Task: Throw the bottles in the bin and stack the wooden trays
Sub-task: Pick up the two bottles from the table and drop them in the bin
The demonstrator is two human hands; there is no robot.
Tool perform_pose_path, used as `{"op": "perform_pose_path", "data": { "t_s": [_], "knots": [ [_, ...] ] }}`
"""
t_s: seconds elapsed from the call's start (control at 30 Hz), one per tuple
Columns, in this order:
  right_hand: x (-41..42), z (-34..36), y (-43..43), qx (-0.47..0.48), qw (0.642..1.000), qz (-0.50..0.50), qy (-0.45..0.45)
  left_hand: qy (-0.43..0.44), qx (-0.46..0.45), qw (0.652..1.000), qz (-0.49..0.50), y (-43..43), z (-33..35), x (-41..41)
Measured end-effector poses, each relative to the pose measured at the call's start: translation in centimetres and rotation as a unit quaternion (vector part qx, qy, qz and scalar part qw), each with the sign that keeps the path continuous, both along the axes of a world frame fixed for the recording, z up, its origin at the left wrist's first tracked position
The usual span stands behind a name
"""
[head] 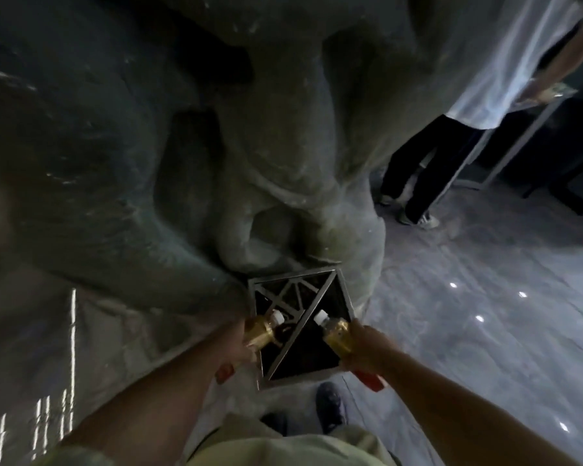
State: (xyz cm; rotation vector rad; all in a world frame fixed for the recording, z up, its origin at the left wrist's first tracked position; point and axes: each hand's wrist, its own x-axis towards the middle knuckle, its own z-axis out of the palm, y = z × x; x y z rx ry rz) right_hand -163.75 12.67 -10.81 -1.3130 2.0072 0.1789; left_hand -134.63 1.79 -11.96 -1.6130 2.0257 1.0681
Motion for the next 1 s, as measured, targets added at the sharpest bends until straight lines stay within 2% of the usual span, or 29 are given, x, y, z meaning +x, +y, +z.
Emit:
{"op": "perform_pose_path", "data": {
  "t_s": [0.13, 0.27, 0.43, 0.6, 0.83, 1.0],
  "knots": [
    [-2.0, -1.4, -2.0, 0.033, 0.997, -0.011, -0.073, 0.070, 0.040, 0.980, 0.182, 3.9, -0.8, -1.4],
    [-3.1, -2.6, -3.0, 0.053, 0.994, 0.020, -0.096, 0.152, 0.096, 0.918, 0.354, 6.7, -1.7, -4.0],
    [-2.8, -3.9, -3.9, 0.064, 0.989, 0.047, -0.123, 0.207, 0.125, 0.846, 0.476, 8.8, -3.0, -7.7],
    [-1.8, -5.1, -5.3, 0.064, 0.980, 0.092, -0.162, 0.215, 0.121, 0.808, 0.536, 9.8, -3.3, -10.6],
    [-1.7, -5.7, -6.4, 0.067, 0.975, 0.084, -0.195, 0.263, 0.107, 0.803, 0.524, 10.0, -3.4, -12.1],
    [-1.5, -5.6, -6.7, 0.062, 0.968, 0.076, -0.229, 0.245, 0.094, 0.813, 0.520, 9.6, -3.5, -12.8]
  ]
}}
